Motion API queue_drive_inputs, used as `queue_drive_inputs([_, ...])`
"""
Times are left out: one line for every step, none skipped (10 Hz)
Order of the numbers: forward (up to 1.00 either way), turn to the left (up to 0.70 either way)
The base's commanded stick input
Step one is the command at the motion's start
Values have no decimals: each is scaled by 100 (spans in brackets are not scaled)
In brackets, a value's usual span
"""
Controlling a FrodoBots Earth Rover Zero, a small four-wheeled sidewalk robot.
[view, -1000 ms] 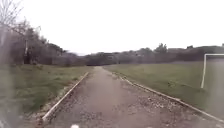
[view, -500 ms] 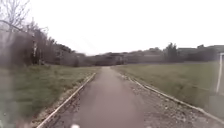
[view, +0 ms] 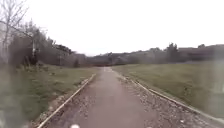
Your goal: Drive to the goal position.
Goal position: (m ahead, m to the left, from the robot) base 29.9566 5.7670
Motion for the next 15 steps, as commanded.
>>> queue_drive_inputs([70,14])
queue_drive_inputs([70,35])
queue_drive_inputs([70,31])
queue_drive_inputs([70,27])
queue_drive_inputs([70,2])
queue_drive_inputs([70,2])
queue_drive_inputs([70,0])
queue_drive_inputs([70,0])
queue_drive_inputs([70,0])
queue_drive_inputs([70,0])
queue_drive_inputs([70,0])
queue_drive_inputs([70,0])
queue_drive_inputs([70,0])
queue_drive_inputs([70,0])
queue_drive_inputs([70,0])
